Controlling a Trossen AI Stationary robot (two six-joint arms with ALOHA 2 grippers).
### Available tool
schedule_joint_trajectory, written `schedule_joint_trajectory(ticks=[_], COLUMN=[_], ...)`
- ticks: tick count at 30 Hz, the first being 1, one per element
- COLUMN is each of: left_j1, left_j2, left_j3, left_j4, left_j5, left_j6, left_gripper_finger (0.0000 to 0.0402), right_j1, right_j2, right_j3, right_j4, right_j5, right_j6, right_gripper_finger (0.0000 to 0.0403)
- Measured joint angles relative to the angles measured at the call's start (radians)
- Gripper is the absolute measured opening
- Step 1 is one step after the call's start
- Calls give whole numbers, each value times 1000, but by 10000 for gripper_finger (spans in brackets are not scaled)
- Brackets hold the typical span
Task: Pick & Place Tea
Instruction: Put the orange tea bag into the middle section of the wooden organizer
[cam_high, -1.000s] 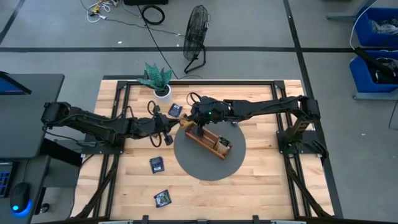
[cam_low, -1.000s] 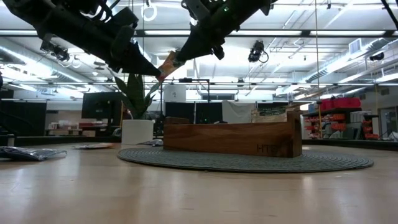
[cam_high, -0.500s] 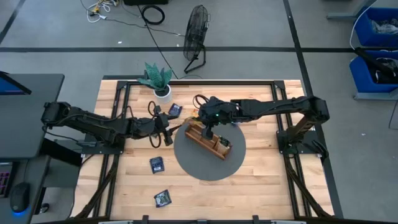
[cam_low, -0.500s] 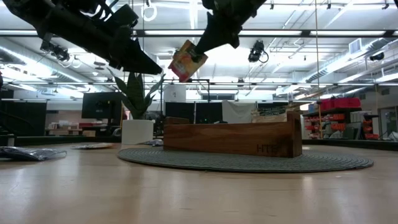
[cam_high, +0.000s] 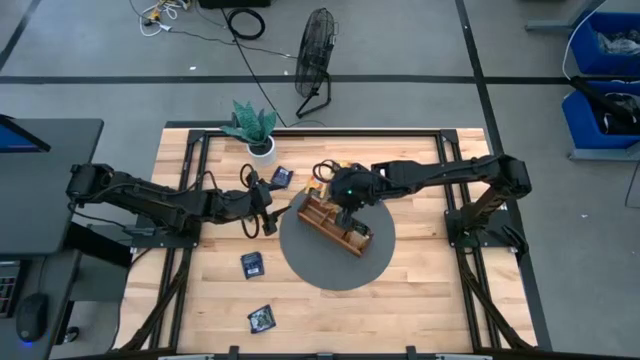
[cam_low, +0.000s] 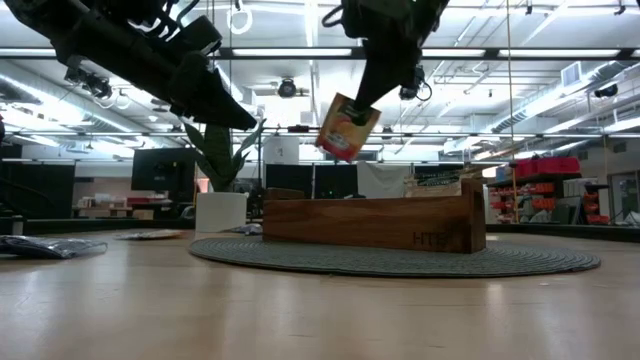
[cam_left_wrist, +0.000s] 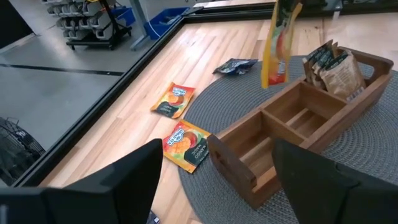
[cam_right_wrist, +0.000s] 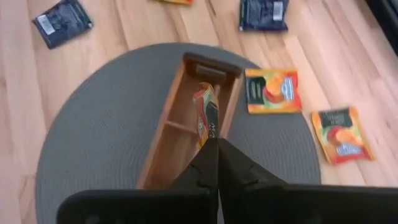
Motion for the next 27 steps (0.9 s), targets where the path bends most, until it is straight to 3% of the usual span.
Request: schedule_joint_trajectory(ticks=[7, 27], left_j1=[0, 0], left_j2=[0, 0], left_j3=[0, 0], left_j4=[1, -7], left_j5=[-2, -2], left_j6=[1, 10], left_gripper_finger=[301, 300], right_j1=[-11, -21], right_j2=[12, 118], right_j3=[0, 0], right_j4=[-26, -110], right_j5=[-118, -120], right_j6=[67, 133], right_gripper_finger=[0, 0])
